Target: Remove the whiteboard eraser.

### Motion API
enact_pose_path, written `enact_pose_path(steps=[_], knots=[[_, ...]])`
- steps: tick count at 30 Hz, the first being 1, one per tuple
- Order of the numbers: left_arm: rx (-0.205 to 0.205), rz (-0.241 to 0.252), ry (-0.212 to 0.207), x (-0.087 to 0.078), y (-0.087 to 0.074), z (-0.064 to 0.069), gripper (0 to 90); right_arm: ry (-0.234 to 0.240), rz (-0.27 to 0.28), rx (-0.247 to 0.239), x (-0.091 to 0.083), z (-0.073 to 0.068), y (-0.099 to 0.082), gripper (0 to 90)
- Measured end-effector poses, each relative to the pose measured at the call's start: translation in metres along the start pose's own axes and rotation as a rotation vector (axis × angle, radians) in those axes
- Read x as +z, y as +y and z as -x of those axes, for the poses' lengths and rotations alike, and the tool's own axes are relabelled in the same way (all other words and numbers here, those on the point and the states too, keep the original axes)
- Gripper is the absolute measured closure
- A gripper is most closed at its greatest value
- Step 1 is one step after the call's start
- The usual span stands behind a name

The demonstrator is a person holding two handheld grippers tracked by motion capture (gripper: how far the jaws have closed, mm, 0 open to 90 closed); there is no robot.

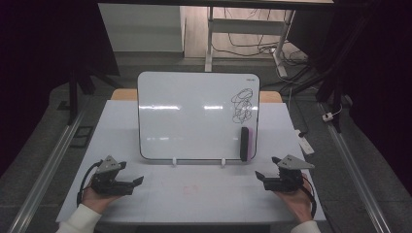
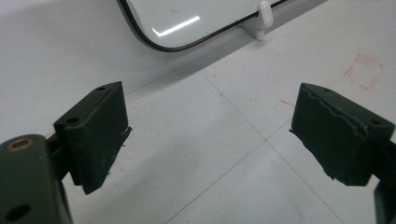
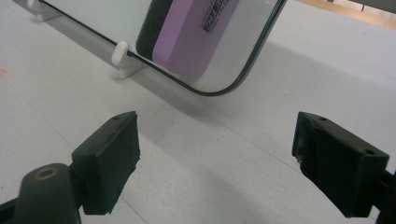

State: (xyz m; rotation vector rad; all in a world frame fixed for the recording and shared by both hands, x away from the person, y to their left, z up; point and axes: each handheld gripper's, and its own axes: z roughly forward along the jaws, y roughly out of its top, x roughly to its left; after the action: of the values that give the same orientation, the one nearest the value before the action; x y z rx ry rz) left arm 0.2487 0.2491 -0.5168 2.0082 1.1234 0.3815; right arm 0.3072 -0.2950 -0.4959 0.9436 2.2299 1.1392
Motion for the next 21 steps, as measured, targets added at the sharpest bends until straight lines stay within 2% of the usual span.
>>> enact_pose_path(steps=[21], knots=[[0.000,-0.008,-0.003,0.0009,0.0003,0.0004,12.0,-0.005,0.002,0.006,-0.0003,-0.0026,-0.0032,17.6]])
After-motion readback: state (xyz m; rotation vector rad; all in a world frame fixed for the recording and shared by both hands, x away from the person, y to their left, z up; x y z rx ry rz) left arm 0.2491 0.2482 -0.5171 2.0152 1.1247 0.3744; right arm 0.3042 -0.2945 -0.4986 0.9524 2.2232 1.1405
